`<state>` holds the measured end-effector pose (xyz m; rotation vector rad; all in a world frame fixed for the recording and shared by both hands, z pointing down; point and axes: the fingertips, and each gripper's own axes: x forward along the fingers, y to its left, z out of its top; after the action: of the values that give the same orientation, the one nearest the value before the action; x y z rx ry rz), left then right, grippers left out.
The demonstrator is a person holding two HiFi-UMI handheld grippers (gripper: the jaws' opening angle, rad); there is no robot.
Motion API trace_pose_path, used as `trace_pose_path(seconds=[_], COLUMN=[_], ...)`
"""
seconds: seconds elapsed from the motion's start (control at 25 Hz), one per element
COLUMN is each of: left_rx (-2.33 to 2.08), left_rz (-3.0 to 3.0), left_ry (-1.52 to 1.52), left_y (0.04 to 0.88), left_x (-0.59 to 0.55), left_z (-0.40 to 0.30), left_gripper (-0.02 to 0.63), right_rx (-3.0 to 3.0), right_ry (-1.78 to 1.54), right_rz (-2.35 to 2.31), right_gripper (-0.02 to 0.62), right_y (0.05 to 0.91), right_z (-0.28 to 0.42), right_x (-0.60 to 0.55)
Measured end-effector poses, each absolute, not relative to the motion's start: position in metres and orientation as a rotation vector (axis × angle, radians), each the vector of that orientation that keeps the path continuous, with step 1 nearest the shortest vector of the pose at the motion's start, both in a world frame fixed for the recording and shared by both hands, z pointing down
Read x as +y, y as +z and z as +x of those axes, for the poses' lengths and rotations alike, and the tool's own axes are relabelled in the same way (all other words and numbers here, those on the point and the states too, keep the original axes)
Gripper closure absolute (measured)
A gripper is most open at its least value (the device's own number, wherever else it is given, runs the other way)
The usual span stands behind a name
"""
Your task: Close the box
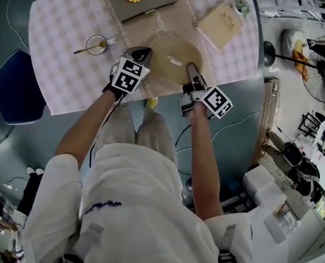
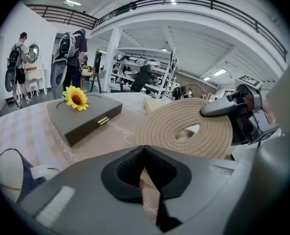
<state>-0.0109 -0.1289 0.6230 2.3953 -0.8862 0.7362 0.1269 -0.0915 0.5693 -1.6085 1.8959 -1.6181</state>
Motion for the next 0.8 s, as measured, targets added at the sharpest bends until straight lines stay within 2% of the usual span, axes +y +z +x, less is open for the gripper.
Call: trace_pose_path(seconds=[0.48,0.8], left_rx=[-0.88,-0.82], left_rz=[2.405,2.495], left_ry=[0.755,0.869], left_y=[0.6265,0.6267], left_x=[-0.1291,-0.1258], left_z=[-0.0105,-0.0048], left_gripper=[0.604,0.604], right_rx=[1.885,1.961], right_ry=[-1.633,-1.607], right_rz=[-1.602,-1.679], right_gripper=[0.563,0.551], right_y=[0.5742,0.5755], right_z=[0.1296,0.1309], right_x=[-0.0928,-0.0909])
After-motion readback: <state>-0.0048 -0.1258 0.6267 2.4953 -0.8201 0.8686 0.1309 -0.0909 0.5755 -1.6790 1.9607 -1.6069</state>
